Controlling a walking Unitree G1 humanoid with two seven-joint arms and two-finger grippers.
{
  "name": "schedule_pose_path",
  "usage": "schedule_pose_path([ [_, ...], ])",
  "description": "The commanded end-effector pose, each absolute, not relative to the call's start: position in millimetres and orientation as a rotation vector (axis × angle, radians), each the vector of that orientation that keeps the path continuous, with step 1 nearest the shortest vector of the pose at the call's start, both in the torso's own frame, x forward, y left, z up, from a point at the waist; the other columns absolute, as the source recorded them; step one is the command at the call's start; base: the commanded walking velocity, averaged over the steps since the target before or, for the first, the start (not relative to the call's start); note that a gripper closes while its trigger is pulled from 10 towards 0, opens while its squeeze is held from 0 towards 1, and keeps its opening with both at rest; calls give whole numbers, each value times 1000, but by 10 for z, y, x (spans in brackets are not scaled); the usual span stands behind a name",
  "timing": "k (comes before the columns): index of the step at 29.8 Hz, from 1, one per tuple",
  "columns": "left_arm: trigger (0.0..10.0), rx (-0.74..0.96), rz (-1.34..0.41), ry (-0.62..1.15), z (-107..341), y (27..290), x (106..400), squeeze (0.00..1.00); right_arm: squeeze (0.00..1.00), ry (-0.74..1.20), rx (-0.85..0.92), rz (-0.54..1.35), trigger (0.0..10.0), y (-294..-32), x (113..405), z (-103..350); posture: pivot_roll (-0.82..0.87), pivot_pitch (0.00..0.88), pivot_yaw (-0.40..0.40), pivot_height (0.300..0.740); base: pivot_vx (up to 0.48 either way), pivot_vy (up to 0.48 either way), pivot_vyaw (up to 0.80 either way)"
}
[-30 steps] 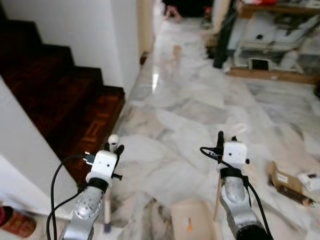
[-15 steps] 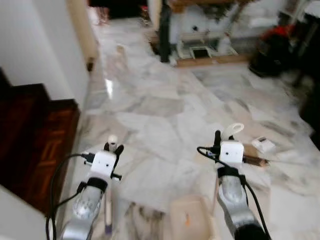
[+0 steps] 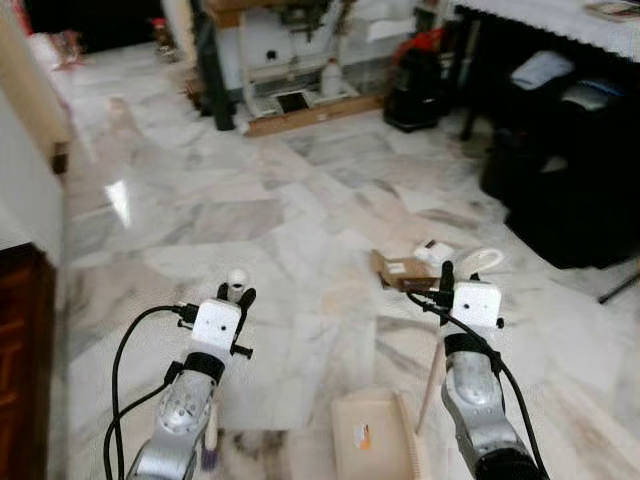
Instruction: Sweep floor
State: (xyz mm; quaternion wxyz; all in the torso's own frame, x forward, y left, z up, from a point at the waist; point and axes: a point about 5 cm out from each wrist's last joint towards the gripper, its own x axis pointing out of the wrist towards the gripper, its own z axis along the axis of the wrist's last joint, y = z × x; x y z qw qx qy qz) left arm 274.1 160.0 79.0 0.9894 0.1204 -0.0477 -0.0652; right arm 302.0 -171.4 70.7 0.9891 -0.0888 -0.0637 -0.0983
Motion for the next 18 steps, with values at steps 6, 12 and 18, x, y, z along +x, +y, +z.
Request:
schedule_pose_path([
  [6,10000,98,-58,-71,787,1706,2776,0,0,-192,-185,-165,10000,-1639,3073,833,78,0,22,740,0,0,0],
  [12,10000,91,-52,-81,801,1699,2788,0,0,-194,-190,-173,10000,-1680,3060,836,63,0,18,740,0,0,0],
  [18,10000,97,-59,-81,819,1698,2800,0,0,-199,-192,-176,10000,-1685,3055,851,53,0,21,740,0,0,0],
])
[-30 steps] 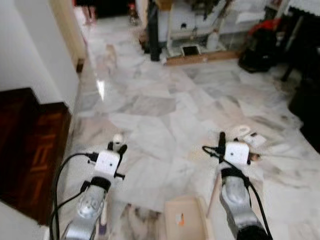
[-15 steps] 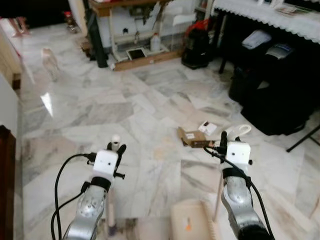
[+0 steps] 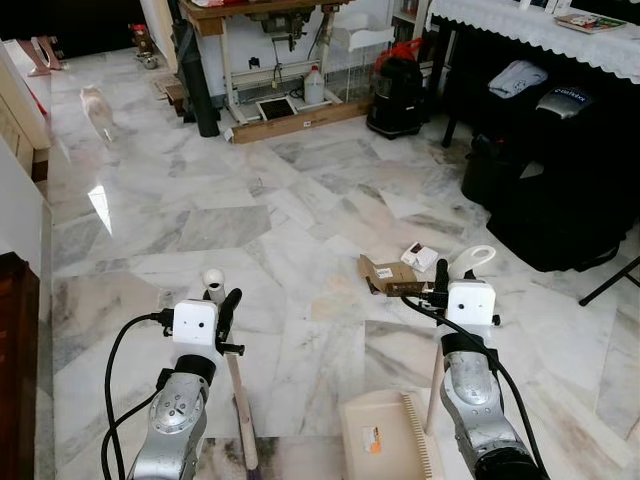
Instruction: Sweep floor
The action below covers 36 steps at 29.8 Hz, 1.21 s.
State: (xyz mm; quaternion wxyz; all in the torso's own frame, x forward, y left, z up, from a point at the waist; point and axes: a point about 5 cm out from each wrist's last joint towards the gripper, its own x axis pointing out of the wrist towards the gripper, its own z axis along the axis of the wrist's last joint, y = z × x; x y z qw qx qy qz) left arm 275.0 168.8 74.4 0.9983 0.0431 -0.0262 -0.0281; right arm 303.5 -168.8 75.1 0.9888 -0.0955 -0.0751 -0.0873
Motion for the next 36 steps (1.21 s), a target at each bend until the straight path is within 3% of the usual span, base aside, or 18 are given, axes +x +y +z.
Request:
schedule_pose_path([
  [1,10000,111,-59,-88,829,1693,2798,0,0,-199,-192,-176,10000,-1689,3051,852,56,0,20,740,0,0,0],
  [15,10000,124,-61,-89,824,1682,2780,0,0,-191,-168,-173,10000,-1685,3059,855,58,0,17,740,238,0,0],
  [22,10000,126,-62,-90,828,1682,2781,0,0,-188,-174,-172,10000,-1686,3062,852,61,0,18,740,309,0,-800],
  [36,10000,130,-63,-91,834,1684,2780,0,0,-190,-171,-169,10000,-1658,3062,854,64,0,17,740,310,0,0],
])
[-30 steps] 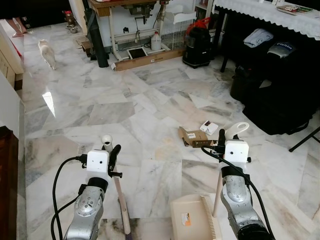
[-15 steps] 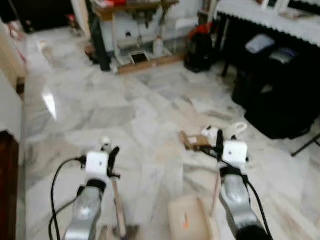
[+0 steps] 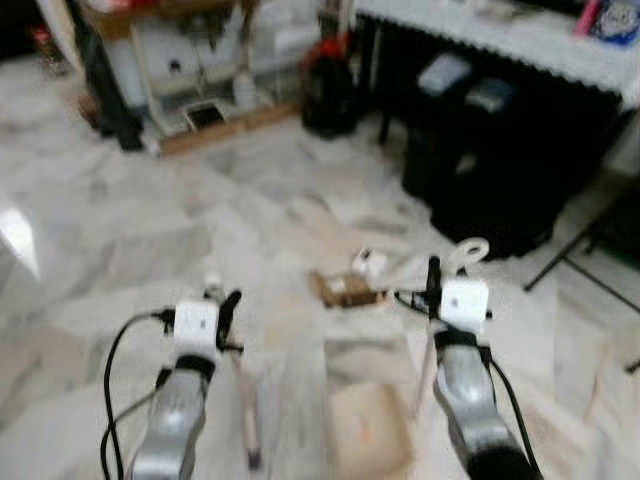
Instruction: Sweep floor
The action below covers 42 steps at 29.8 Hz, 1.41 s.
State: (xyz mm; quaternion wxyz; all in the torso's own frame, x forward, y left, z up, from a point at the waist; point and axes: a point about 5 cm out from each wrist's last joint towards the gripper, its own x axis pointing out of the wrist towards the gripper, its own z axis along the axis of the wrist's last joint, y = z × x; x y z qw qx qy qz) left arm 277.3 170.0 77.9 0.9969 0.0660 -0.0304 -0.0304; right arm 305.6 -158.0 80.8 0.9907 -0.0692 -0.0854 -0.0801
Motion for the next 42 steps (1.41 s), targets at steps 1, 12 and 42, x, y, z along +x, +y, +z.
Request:
schedule_pose_path([
  [1,10000,128,-63,-91,834,1678,2782,0,0,-189,-171,-169,10000,-1664,3061,852,64,0,17,740,311,0,0],
  [12,10000,129,-63,-92,846,1688,2799,0,0,-191,-162,-171,10000,-1644,3081,865,68,0,22,740,310,0,0],
  [42,10000,125,-67,-94,842,1672,2788,0,0,-193,-163,-166,10000,-1632,3076,863,72,0,23,740,310,0,-145],
])
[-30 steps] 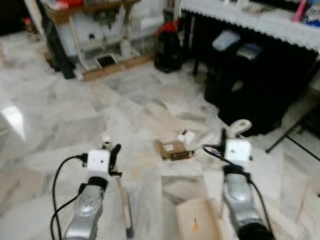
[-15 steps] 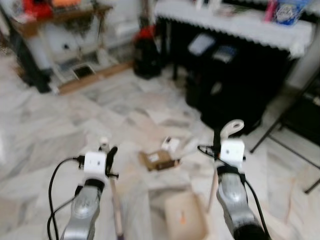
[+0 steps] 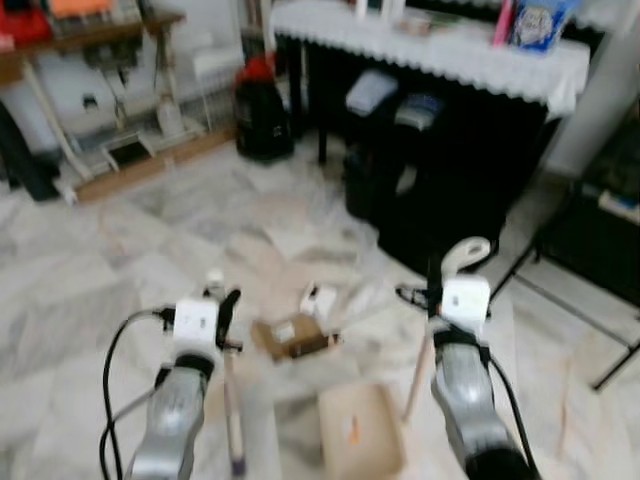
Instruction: Sweep floor
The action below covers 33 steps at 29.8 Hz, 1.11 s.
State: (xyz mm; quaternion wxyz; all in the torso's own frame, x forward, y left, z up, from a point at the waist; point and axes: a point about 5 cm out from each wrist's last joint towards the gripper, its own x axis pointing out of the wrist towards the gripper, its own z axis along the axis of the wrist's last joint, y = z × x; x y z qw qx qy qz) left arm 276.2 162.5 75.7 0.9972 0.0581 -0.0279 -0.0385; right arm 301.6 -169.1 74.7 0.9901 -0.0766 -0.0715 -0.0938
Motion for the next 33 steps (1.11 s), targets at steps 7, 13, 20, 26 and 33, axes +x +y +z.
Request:
schedule_pose_path([
  [7,10000,129,-62,-96,840,1678,2787,0,0,-192,-162,-163,10000,-1627,3079,859,73,0,23,740,310,0,0],
  [13,10000,139,-44,-100,845,1701,2786,0,0,-191,-162,-160,10000,-1621,3077,855,74,0,22,740,311,0,0],
  [20,10000,147,-26,-102,848,1731,2785,0,0,-192,-166,-158,10000,-1613,3079,856,74,0,23,740,310,0,0],
  [26,10000,157,-11,-100,848,1751,2789,0,0,-190,-167,-157,10000,-1612,3081,855,75,0,23,740,311,0,0],
  [33,10000,175,30,-110,870,1814,2797,0,0,-186,-170,-155,10000,-1610,3078,846,77,0,23,740,310,0,0],
])
